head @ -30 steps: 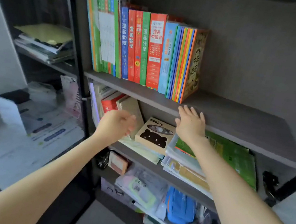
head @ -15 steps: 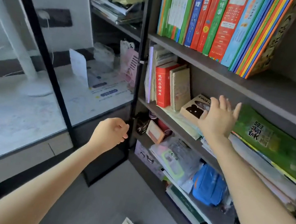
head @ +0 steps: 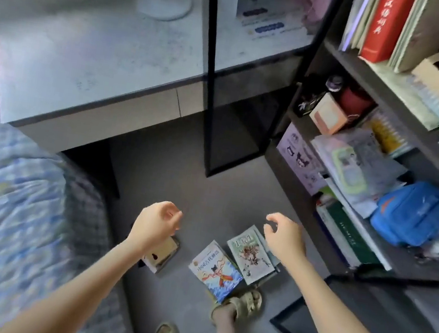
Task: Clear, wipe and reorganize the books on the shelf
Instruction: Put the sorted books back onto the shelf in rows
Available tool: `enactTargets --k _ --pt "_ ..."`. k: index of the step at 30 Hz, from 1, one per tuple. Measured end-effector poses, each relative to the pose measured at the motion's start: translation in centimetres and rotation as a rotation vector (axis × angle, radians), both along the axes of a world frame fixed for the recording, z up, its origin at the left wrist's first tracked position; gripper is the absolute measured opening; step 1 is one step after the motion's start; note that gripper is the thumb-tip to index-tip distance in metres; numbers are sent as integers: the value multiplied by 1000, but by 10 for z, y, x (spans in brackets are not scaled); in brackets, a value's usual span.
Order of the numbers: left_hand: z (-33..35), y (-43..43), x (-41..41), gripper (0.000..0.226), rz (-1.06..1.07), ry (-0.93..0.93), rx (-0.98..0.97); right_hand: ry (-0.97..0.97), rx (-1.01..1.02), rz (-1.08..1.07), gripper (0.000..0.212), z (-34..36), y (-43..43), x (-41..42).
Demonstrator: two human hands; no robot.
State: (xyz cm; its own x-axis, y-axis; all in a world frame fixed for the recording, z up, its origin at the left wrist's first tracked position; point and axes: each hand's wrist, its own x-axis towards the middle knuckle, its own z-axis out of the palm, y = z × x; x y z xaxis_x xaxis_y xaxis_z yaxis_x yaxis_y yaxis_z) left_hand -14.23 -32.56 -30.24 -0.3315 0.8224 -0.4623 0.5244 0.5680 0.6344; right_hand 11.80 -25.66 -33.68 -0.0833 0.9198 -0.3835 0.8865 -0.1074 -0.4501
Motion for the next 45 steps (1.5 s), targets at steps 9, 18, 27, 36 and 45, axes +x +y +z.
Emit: enactTargets --k 9,18,27,36,45 --pt "-124 -126 -16 24 182 -103 -315 14 -289 2 24 -102 -99 -18" --pt "-209 -148 -10 24 570 -265 -430 146 -438 0 26 -173 -79 -43" --pt "-297 -138 39 33 881 -545 -495 75 -586 -18 26 -254 -66 -35" --pt "-447 -118 51 35 1079 -876 -569 -113 -618 143 35 -388 -35 -52" --pt "-585 -105 54 53 1069 -879 -607 -45 -586 93 48 -516 -11 -68"
